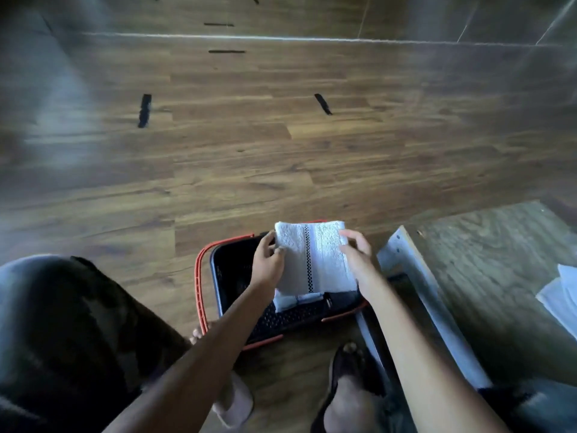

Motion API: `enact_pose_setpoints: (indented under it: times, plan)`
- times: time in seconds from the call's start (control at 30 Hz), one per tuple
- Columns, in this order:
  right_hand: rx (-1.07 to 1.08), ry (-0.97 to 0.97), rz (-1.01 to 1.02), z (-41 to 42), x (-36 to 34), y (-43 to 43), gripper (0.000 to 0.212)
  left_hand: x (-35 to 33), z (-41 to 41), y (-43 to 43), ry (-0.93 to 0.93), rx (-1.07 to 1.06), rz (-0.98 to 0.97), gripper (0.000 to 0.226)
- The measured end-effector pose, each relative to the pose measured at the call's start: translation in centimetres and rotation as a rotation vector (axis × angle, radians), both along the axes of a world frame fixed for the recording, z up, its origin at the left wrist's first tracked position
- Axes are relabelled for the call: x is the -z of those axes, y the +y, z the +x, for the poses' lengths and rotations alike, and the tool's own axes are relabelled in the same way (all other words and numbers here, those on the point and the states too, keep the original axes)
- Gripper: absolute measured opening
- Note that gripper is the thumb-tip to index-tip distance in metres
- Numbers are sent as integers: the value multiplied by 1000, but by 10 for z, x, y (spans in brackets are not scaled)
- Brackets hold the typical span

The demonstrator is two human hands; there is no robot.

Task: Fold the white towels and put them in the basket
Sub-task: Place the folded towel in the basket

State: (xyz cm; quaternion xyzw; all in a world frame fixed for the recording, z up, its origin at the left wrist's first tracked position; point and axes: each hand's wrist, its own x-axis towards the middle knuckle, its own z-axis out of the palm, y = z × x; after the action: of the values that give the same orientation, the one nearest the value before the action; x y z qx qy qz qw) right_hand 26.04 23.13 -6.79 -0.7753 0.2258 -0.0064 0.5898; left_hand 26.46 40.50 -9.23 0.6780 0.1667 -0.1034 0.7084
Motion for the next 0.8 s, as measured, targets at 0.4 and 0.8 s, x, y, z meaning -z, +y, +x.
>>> enact_pose_setpoints:
  times: [0.4, 0.8]
  plan:
    - [-198, 310, -89, 83, 149, -6, 38, 160, 41, -11, 142, -104, 178, 46]
    - [-142, 267, -10, 95, 223, 1, 39, 233, 63, -21, 217, -198, 222, 48]
